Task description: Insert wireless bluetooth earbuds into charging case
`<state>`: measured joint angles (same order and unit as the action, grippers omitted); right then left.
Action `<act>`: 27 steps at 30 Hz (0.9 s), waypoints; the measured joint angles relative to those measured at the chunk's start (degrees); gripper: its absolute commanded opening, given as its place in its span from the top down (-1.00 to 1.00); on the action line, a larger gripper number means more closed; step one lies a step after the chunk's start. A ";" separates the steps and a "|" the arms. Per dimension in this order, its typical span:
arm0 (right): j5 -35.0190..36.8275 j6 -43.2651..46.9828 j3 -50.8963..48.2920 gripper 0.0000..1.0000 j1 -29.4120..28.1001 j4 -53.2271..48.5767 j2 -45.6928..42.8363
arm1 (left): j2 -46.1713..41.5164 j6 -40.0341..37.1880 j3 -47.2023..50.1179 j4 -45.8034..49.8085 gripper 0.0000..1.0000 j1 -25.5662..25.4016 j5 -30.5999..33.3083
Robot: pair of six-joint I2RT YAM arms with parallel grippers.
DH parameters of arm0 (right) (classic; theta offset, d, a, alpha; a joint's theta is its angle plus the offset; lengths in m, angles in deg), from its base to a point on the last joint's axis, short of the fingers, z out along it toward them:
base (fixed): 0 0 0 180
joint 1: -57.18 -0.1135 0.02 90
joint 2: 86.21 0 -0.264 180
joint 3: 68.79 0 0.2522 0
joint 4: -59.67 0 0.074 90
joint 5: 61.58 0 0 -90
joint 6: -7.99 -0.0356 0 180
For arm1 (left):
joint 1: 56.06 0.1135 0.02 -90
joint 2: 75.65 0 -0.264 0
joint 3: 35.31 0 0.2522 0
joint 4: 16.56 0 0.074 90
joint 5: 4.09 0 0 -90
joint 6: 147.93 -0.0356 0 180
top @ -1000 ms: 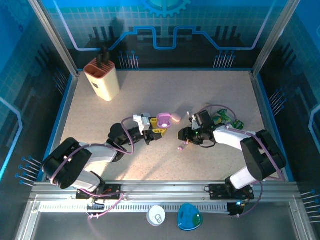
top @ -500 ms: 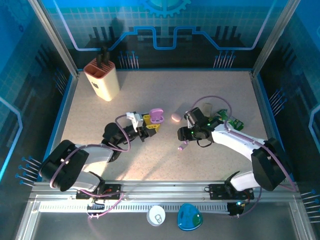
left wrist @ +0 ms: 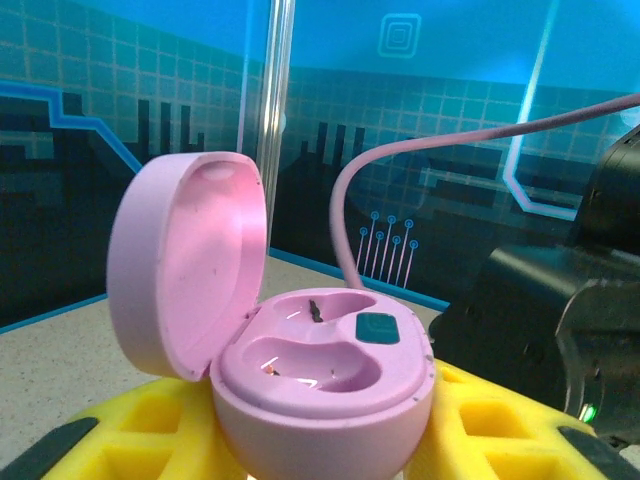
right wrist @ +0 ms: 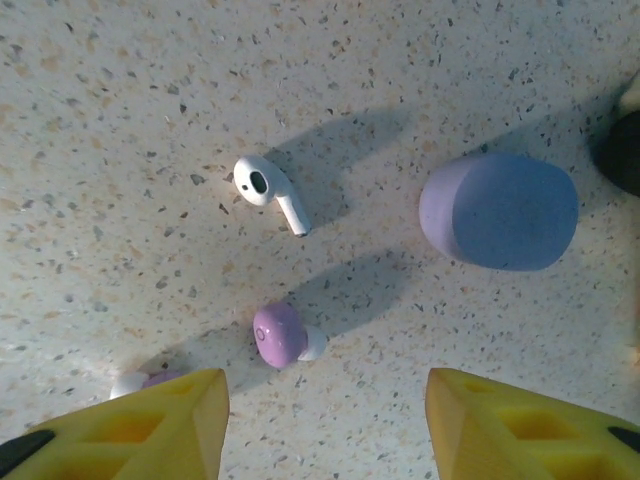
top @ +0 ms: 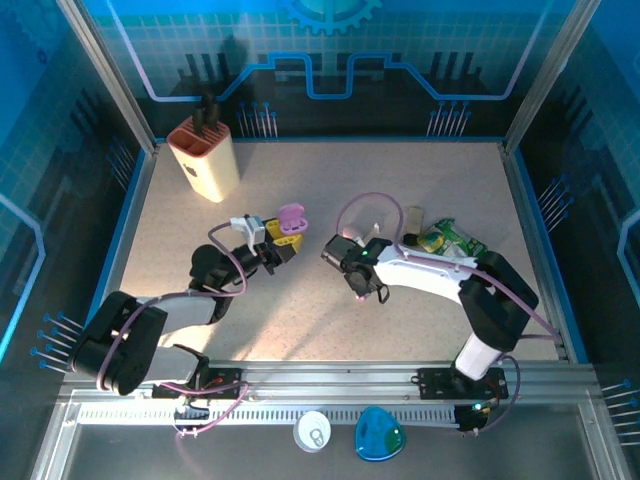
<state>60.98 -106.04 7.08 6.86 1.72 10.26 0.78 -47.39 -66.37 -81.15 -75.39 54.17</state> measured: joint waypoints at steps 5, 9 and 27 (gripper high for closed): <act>2.01 1.64 2.51 -0.04 -0.28 -1.84 3.67 | -0.15 0.11 0.76 0.00 0.25 0.04 -0.02; 2.40 2.29 3.89 0.03 -0.28 -2.40 6.19 | -0.42 0.09 1.03 0.00 0.25 0.04 -0.02; 3.04 2.71 4.50 0.24 -0.42 -2.99 10.40 | -0.42 0.11 1.40 -0.02 0.25 0.07 -0.04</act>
<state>64.02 -103.33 11.58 6.44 -1.27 20.66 0.36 -47.28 -64.97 -81.17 -75.32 54.12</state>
